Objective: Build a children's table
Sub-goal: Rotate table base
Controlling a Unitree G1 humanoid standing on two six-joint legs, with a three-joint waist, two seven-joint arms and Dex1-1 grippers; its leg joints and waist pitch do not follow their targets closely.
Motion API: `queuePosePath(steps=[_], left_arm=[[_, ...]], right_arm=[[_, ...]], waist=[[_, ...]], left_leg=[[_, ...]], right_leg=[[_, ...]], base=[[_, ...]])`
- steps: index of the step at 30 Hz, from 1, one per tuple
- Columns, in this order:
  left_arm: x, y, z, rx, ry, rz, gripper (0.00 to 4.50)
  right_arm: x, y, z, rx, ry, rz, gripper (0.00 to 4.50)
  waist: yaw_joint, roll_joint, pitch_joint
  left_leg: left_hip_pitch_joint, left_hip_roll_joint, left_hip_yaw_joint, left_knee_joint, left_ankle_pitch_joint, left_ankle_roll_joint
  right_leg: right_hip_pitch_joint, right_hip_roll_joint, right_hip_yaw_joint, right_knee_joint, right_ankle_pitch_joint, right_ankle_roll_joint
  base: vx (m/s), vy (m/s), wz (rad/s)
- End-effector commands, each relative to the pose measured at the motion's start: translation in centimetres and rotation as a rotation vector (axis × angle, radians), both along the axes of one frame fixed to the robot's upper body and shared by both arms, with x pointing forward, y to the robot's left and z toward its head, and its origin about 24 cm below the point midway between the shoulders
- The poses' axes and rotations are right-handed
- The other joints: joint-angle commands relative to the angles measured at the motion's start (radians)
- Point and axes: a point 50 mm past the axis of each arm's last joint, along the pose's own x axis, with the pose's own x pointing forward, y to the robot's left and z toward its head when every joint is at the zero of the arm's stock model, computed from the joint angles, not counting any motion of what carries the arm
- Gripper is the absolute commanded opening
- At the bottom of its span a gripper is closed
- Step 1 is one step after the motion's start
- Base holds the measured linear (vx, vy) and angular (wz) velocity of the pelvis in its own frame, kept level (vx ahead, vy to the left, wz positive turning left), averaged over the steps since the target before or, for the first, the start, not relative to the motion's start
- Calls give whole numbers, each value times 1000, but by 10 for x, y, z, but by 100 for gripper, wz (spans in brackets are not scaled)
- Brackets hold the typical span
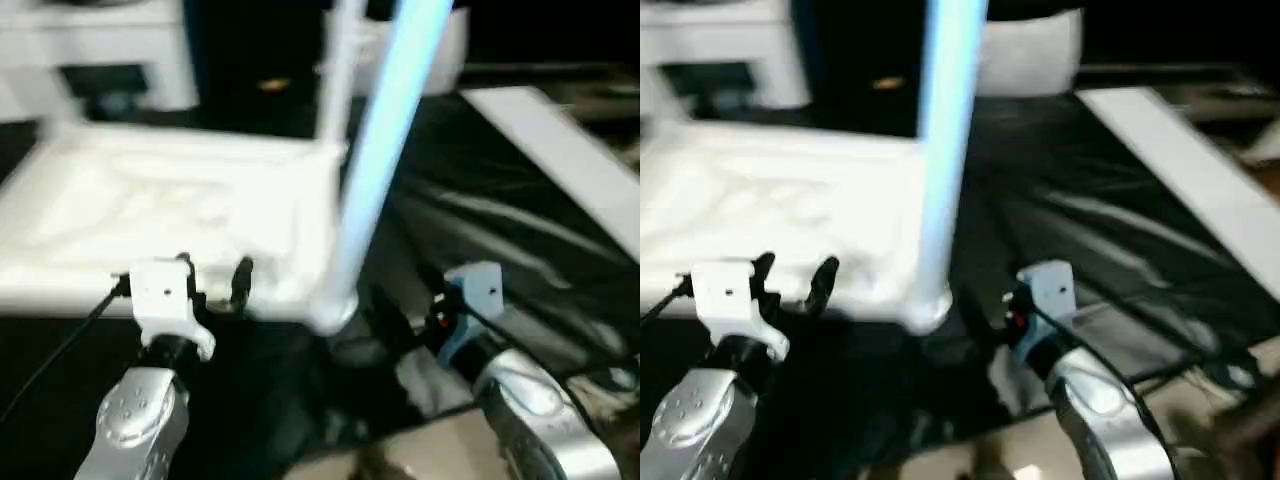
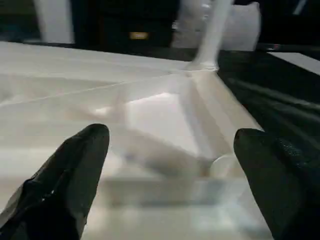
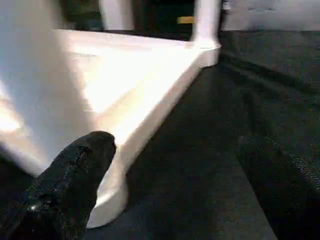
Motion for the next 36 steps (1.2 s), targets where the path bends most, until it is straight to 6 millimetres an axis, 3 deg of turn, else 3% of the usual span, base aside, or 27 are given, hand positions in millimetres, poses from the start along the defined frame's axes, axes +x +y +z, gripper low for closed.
queuePosePath(steps=[1, 2, 3, 4, 5, 6, 7, 8, 9, 10, 11, 12, 13, 14, 15, 17, 19, 20, 21, 22, 23, 24, 28, 30, 32, 34, 36], left_arm=[[-1, -4, 0, -4, 8, -10, 438], [-2, -4, -1, -2, 16, -14, 438], [-2, -5, -2, -11, 18, -28, 438], [-1, -5, -3, -9, 27, -54, 438], [-1, -7, -4, -10, 34, -90, 438], [1, -9, -4, -18, 33, -178, 438], [1, -9, -4, -18, 33, -178, 438], [4, -9, -4, 29, 32, -249, 438], [6, -8, -6, 56, 52, -288, 438], [11, -7, -8, 116, 87, -374, 438], [15, -5, -10, 160, 112, -437, 438], [19, -3, -10, 202, 129, -489, 438], [23, -1, -9, 242, 137, -535, 438], [26, 0, -8, 283, 146, -579, 438], [28, 1, -8, 298, 149, -595, 438], [33, 1, -7, 326, 161, -654, 438], [42, 3, -7, 385, 203, -788, 438], [42, 3, -7, 385, 203, -788, 438], [52, 5, -9, 469, 254, -938, 403], [52, 5, -9, 474, 258, -947, 403], [58, 6, -11, 508, 307, -1043, 403], [58, 5, -11, 509, 314, -1055, 396], [64, 4, -12, 528, 359, -1149, 354], [69, 3, -11, 519, 392, -1197, 333], [72, 0, -11, 507, 403, -1215, 319], [74, -1, -11, 502, 405, -1226, 311], [77, -3, -11, 486, 406, -1245, 285]], right_arm=[[1, -8, 0, -12, -3, -39, 450], [2, -9, 0, -15, -4, -47, 450], [2, -10, 0, -20, -6, -52, 450], [3, -11, -1, -26, -6, -56, 450], [3, -13, -1, -36, -5, -60, 450], [5, -15, -3, -68, -4, -59, 450], [5, -15, -3, -68, -4, -59, 450], [6, -16, -2, -83, -16, -36, 450], [7, -18, -2, -89, -17, -25, 450], [8, -20, -1, -106, -23, 5, 450], [8, -21, -1, -106, -14, 38, 450], [9, -22, 1, -113, -14, 70, 450], [9, -22, 1, -114, -10, 97, 450], [10, -23, 2, -120, -8, 119, 450], [10, -24, 3, -129, -9, 125, 450], [12, -25, 5, -145, -20, 163, 450], [13, -29, 7, -163, -7, 226, 450], [13, -29, 7, -163, -7, 226, 450], [9, -33, 9, -199, 19, 343, 450], [9, -34, 9, -201, 21, 351, 450], [5, -36, 11, -220, 39, 437, 450], [4, -36, 11, -221, 40, 446, 450], [0, -37, 14, -234, 48, 524, 450], [-5, -35, 16, -221, 65, 579, 450], [-7, -33, 16, -218, 73, 605, 450], [-8, -33, 16, -217, 77, 614, 450], [-9, -32, 16, -212, 80, 622, 450]], waist=[[8, -11, -43], [47, -24, -45], [54, -29, -50], [66, -20, -46], [67, -10, -30], [69, 33, -43], [59, 42, -24], [59, 61, -71], [58, 61, -74], [65, 69, -77], [70, 62, -71], [68, 49, -63], [69, 48, -60], [68, 48, -57], [67, 50, -52], [63, 51, -45], [65, 44, -35], [66, 42, -36], [71, 45, -34], [71, 45, -34], [73, 44, -40], [75, 45, -43], [75, 48, -53], [74, 46, -64], [76, 47, -69], [76, 45, -66], [77, 45, -62]], left_leg=[[20, 57, -15, -89, -10, 326], [-67, -19, 5, 47, -81, 238], [-107, 17, -24, 93, 15, 124], [-114, 23, -32, 86, 68, 80], [-128, 53, -43, 57, 157, 24], [-94, 78, -28, -80, 377, 4], [-91, 99, -40, -95, 329, 33], [-28, 138, -64, -51, 462, 63], [-29, 135, -70, -45, 582, 72], [-33, 123, -69, -41, 658, 66], [-37, 111, -56, -47, 633, 41], [-61, 98, -41, -68, 401, -2], [-68, 98, -39, -75, 316, -11], [-69, 102, -36, -83, 233, -15], [-67, 111, -36, -92, 88, -24], [-65, 119, -34, -104, -44, -24], [-54, 114, -25, -114, -183, -18], [-55, 116, -21, -114, -181, -18], [-54, 118, -21, -119, -178, -5], [-54, 118, -21, -119, -178, -5], [-46, 122, -12, -117, -160, 1], [-45, 124, -10, -117, -144, 4], [-57, 130, -1, -116, -66, 20], [-62, 128, 3, -106, 26, 50], [-64, 129, 6, -100, 81, 76], [-67, 129, 8, -100, 68, 86], [-66, 133, 9, -103, 29, 81]], right_leg=[[30, -48, 55, -99, 61, -28], [159, -173, 192, -184, -210, -116], [193, -196, 189, -179, -285, -253], [189, -185, 176, -173, -214, -298], [173, -171, 146, -157, -3, -368], [122, -47, 34, -100, 179, -285], [86, -10, 25, -94, 153, -243], [59, -26, 37, -61, 278, -187], [57, -30, 39, -55, 354, -177], [62, -30, 37, -57, 390, -161], [60, -34, 41, -72, 365, -139], [85, -51, 49, -86, 292, -145], [92, -58, 51, -90, 262, -151], [94, -64, 54, -94, 225, -162], [92, -73, 59, -99, 150, -191], [92, -83, 64, -107, 45, -223], [80, -85, 73, -130, -187, -208], [81, -92, 75, -135, -241, -205], [79, -92, 76, -145, -293, -188], [79, -92, 76, -145, -293, -188], [72, -89, 78, -141, -261, -191], [73, -90, 79, -138, -239, -197], [79, -91, 72, -123, -91, -250], [84, -90, 67, -110, 56, -282], [83, -89, 64, -101, 144, -305], [83, -91, 63, -103, 143, -318], [82, -94, 63, -108, 80, -324]], base=[[126, -55, 6], [140, -45, -4], [140, -45, -4], [145, 11, -9], [118, 12, -6], [118, 12, -6], [101, 43, -8], [116, 62, 1], [116, 62, 1], [65, 48, 6], [0, 0, 0], [0, 0, 0], [0, 0, 0], [-59, 7, -5], [-59, 7, -5], [-63, -9, -1], [-66, -17, -1], [-54, -26, -2], [-54, -26, -2], [0, 0, 0], [0, 0, 0], [0, 0, 0], [0, 0, 0], [0, 0, 0], [0, 0, 0], [0, 0, 0], [0, 0, 0]])
